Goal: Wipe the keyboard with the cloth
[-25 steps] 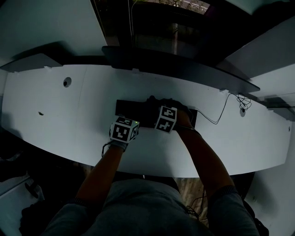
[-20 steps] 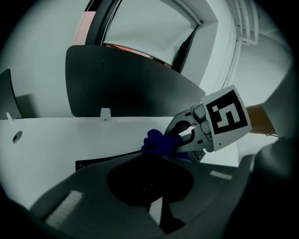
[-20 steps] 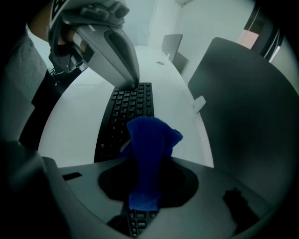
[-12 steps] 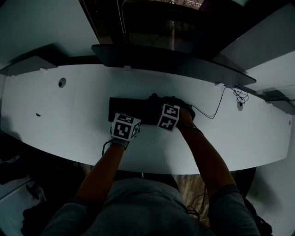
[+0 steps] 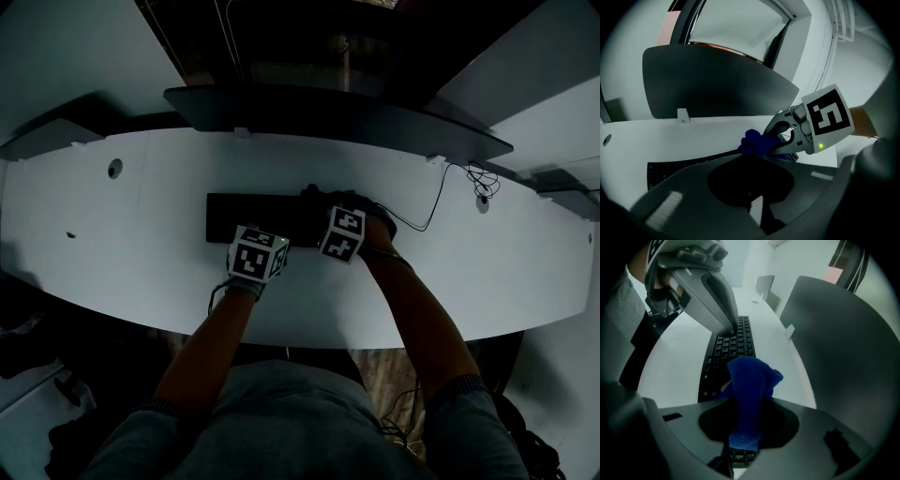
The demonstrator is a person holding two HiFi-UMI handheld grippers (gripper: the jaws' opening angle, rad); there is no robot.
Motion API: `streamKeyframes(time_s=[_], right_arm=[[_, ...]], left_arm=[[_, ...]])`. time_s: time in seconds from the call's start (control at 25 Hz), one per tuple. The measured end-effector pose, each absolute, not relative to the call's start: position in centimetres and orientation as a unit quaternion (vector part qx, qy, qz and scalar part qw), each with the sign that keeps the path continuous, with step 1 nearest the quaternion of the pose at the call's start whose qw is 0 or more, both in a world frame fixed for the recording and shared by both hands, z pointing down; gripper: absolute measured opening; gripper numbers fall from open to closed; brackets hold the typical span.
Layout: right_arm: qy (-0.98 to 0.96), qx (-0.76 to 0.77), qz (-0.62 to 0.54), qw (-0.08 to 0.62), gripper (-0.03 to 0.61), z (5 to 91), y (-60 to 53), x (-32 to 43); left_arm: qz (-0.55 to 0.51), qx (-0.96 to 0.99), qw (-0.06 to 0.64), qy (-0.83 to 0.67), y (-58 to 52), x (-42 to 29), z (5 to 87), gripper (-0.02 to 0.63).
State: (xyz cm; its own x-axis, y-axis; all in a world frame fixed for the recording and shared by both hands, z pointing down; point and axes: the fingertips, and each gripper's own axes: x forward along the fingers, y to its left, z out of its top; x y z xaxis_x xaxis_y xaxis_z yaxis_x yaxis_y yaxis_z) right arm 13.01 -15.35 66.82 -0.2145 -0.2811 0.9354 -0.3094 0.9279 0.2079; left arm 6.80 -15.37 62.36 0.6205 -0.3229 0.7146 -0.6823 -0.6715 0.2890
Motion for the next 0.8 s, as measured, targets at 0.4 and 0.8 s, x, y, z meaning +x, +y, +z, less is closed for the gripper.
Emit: streamKeyframes(time_s=[0.4,0.8], right_arm=[[-0.778,0.197,0.019,0.597,0.12,66.8,-14.2,16.4],[-0.772,0.212,0.036,0.599,0.12,66.9,-13.3,20.9]], left_arm=[[0.325,0.856,0.278,-0.29,-14.1,9.6,62.4,0.008],[0.324,0.859,0.277,-0.285,-12.9,12.5,62.4,0.008]])
